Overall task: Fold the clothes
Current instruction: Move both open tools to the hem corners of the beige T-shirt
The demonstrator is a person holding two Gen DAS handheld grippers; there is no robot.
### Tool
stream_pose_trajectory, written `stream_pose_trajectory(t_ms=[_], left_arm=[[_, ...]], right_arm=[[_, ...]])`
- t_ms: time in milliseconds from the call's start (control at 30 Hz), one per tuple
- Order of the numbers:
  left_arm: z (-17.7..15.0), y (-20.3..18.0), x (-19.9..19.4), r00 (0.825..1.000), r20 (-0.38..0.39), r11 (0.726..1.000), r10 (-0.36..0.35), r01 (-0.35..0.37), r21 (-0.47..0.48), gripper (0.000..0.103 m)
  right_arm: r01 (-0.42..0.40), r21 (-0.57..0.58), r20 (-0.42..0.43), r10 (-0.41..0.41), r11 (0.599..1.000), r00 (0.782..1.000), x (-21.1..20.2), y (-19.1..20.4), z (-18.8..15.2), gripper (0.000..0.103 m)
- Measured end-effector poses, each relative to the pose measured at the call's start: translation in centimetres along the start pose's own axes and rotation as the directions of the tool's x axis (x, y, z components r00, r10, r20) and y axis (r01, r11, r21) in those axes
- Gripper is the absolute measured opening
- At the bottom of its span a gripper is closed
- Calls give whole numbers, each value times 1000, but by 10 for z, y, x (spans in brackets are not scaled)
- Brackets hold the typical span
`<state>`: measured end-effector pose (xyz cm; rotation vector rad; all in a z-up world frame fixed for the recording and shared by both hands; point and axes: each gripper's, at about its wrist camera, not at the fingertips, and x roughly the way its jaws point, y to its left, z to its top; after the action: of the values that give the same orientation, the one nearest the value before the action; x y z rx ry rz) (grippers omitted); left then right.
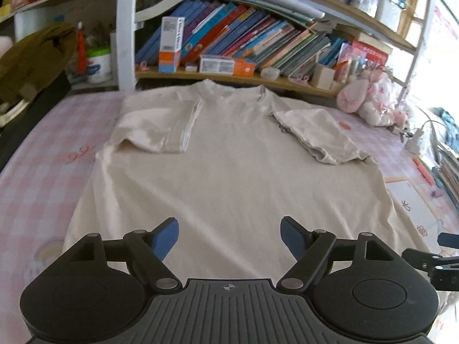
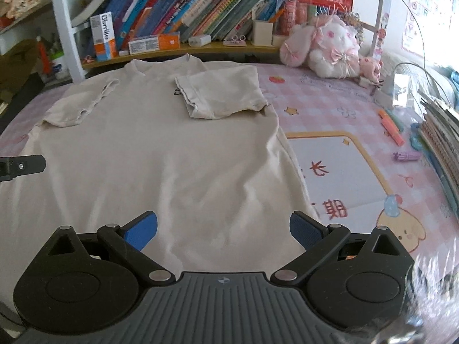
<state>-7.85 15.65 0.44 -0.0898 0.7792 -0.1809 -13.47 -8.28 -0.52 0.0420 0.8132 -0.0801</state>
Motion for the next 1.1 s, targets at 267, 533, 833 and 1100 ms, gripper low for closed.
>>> stream_pose_trajectory(t_ms=[267, 533, 833, 1100], left_arm=[[-21, -30, -26, 998, 5, 994, 64, -64, -83, 81], [-62, -56, -59, 991, -1, 981, 135, -134, -140, 82], [-94, -56, -94, 983, -36, 954, 178, -181, -240, 82], [-119, -54, -102, 977, -113, 947, 183, -206, -248, 82]], right_arm=[[-52, 4, 15, 52, 999, 999, -15, -52, -12, 100], [-147, -54, 7, 148, 988, 989, -26, -79, -33, 100], [-227, -88, -27, 225, 970, 974, -45, -90, -54, 99], [-267, -55, -90, 262, 962, 961, -52, -94, -72, 97]])
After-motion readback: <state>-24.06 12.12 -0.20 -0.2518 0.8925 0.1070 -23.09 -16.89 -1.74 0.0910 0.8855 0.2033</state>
